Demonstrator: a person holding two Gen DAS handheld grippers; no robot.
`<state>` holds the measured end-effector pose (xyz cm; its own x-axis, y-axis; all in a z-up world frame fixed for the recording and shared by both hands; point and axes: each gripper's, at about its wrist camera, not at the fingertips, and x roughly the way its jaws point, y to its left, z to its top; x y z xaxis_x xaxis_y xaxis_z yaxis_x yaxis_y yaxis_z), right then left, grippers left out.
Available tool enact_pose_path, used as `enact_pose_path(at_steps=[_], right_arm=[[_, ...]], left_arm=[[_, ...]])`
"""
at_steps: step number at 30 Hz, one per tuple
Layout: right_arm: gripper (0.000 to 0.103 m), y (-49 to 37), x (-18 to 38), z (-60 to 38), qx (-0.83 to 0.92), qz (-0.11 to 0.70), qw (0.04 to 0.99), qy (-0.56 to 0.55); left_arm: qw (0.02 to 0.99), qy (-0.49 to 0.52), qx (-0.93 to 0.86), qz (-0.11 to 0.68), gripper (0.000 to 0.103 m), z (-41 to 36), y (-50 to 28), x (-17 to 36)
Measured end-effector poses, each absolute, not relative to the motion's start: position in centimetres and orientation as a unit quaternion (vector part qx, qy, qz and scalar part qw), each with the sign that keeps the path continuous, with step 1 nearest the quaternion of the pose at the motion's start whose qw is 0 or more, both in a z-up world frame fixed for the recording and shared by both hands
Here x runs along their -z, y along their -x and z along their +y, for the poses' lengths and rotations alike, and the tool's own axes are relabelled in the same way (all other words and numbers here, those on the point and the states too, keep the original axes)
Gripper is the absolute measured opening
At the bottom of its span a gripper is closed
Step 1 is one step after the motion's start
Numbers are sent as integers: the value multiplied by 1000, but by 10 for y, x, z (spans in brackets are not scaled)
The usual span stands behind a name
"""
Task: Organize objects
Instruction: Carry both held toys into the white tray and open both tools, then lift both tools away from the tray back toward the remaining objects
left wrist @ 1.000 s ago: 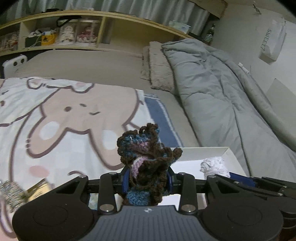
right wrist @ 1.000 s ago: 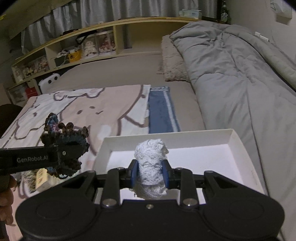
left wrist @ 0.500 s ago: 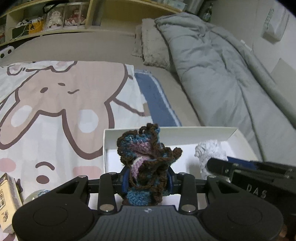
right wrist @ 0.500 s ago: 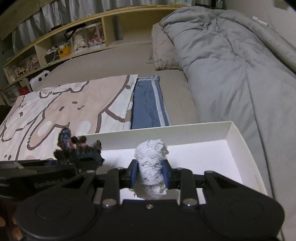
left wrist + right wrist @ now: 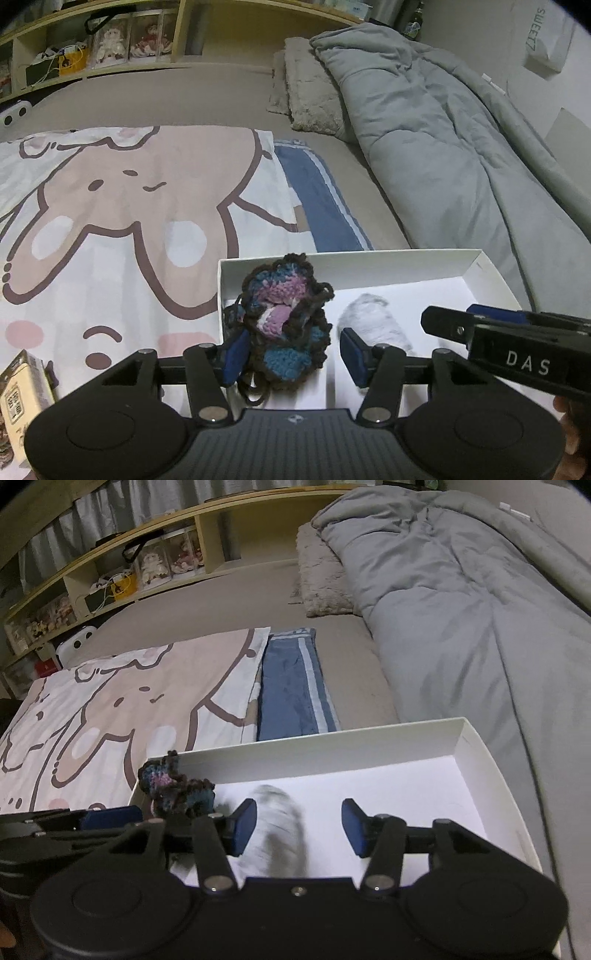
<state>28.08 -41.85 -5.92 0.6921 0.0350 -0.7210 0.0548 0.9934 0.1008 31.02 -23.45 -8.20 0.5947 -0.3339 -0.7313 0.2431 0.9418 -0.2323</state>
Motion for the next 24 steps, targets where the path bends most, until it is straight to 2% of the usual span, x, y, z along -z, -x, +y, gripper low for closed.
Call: enact_pose_path(at_steps=[11,17,21,24], right_arm=[[52,-254,39,-415,6,387,919,-71],[52,-232,27,-411,8,383,920,-78],[57,-216,16,-409,15,377,923,-78],[63,-204,6,-407,20,368,926,-75]], left_arm=[[896,31,150,417,56,-218,-289,55],[899,17,146,412,67,-206,-273,39],[904,13,144,401,86,-198,-261,26],[908,9,145,392,94,-194,-251,16]])
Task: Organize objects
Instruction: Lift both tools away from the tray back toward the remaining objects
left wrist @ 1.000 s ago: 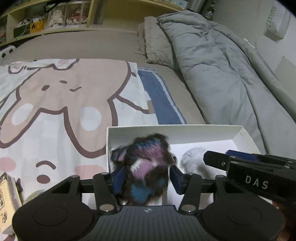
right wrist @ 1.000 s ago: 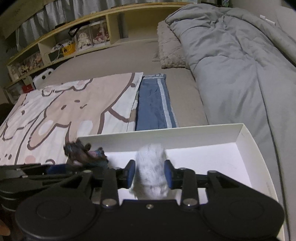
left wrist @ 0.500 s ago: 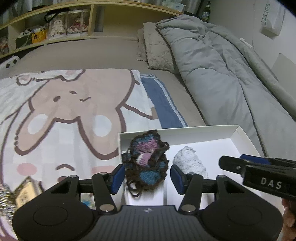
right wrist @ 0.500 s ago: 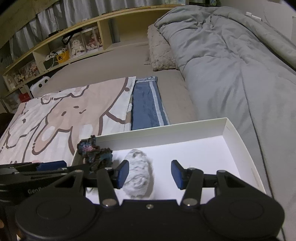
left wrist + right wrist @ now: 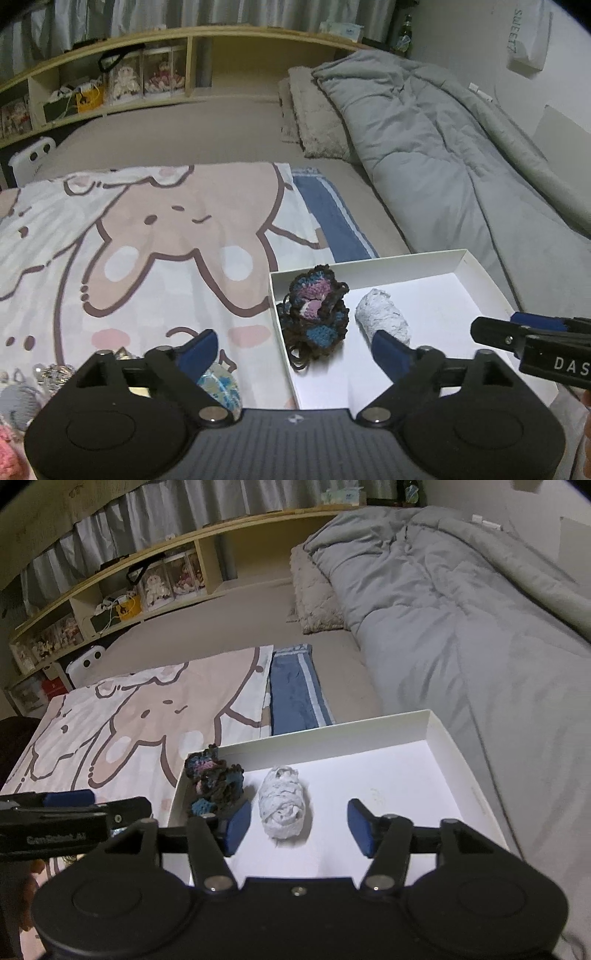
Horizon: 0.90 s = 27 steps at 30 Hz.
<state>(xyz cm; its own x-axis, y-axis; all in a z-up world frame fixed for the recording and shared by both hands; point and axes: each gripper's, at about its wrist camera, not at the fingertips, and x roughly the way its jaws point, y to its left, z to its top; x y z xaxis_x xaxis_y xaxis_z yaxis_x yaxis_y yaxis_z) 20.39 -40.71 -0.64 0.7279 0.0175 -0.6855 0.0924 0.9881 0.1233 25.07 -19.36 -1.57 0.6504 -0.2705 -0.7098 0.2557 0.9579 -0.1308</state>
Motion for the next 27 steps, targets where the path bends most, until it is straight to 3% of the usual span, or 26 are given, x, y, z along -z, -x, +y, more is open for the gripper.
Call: enact_pose_path(at_steps=[6,15,27], right_arm=[[74,-178,-10,-404,30,353,933,-69],[93,-143,-19,-397,50,341,937,-52],[103,-102,-28,-393,60,322,943,-52]], left_arm=[[914,1,147,378,102,-186,-227,1],[918,-16,139,371,103,-173,-198,-6],[920,-8,141,365,103,-161,-165,-19]])
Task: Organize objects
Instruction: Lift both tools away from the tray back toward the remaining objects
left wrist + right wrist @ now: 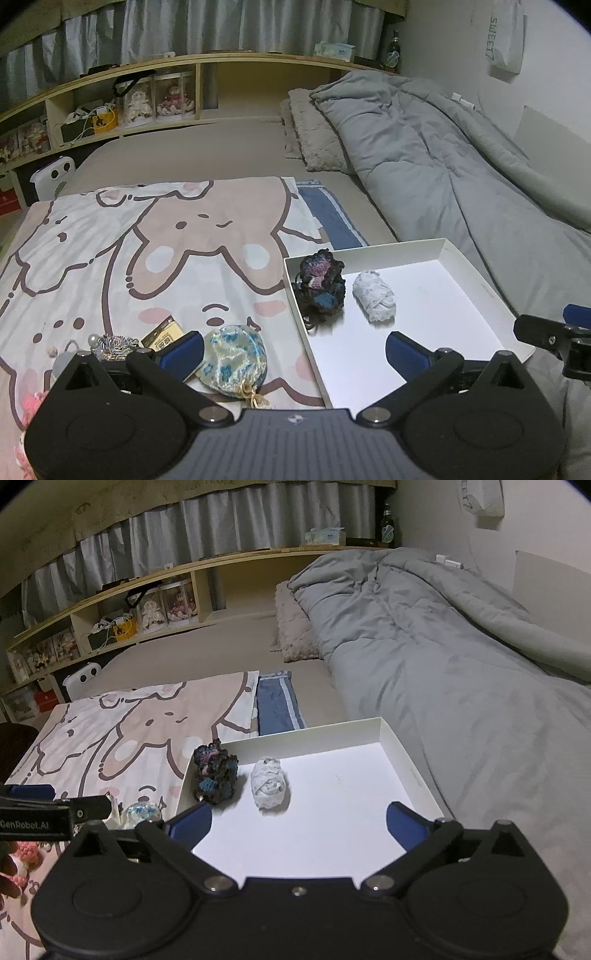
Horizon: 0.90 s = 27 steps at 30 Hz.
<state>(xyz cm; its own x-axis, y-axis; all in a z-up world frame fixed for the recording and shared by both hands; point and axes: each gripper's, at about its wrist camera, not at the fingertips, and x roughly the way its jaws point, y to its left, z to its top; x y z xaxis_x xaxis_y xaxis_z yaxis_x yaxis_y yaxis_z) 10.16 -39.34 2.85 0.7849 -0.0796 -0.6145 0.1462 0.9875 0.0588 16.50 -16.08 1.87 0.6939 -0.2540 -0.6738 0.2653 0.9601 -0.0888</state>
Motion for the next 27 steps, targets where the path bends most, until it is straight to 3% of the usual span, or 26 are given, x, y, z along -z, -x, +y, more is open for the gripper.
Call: enact_pose_path(at_steps=[16,27], right_arm=[[103,-88,-33,-381,64,316,945,-49],[103,-103,-22,-331,16,315,947,-59]], left_arm=[[929,3,149,338,103,-132,-139,-29],[942,-23,97,322,103,-69,-134,-35]])
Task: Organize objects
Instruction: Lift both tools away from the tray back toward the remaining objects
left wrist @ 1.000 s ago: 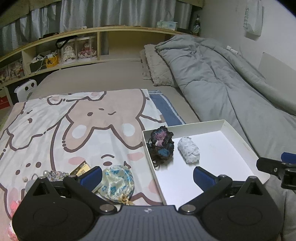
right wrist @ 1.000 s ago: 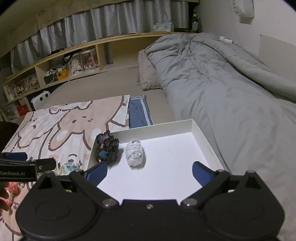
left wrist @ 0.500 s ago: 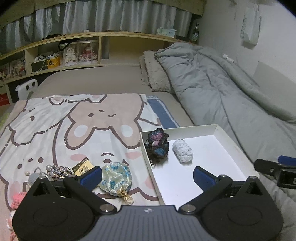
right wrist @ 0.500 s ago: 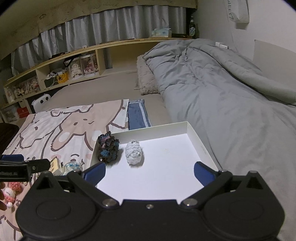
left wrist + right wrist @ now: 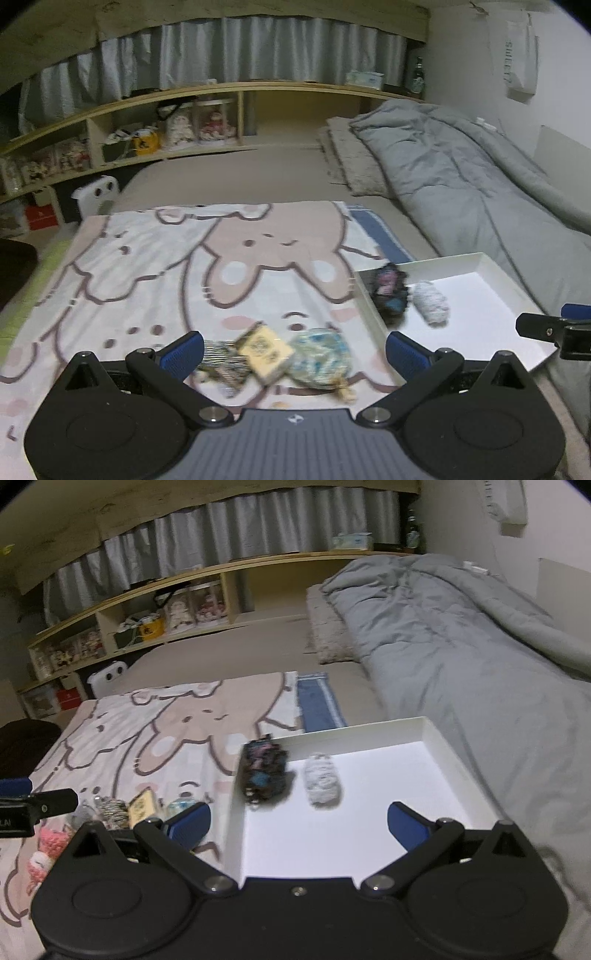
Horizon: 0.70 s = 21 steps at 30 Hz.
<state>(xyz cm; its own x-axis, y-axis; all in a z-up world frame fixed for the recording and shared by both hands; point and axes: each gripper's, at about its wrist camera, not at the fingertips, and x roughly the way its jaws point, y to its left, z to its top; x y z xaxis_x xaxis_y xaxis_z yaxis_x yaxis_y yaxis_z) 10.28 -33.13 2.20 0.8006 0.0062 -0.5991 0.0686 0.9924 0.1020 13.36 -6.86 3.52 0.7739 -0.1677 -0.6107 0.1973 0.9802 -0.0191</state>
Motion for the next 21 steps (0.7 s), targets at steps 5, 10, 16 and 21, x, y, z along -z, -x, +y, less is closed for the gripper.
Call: enact_pose_path(at_steps=[5,10,16,21], right_arm=[[103,-109,-18,-306,-8,314,947,-66],[103,-114,-14,-282,-32,315,946,-65],[103,-120,-7,-261,-53,316,945,-70],[103,-127,3,-247,-63,322,942,-74]], left_arm=[[944,-21,75,320,103,-36,-131,-36],[945,-10,60,321,103,-3,-128,-36],[945,7,39,324,103,31,-129,-34],[943,-2,31,332,103,49,-130,-29]])
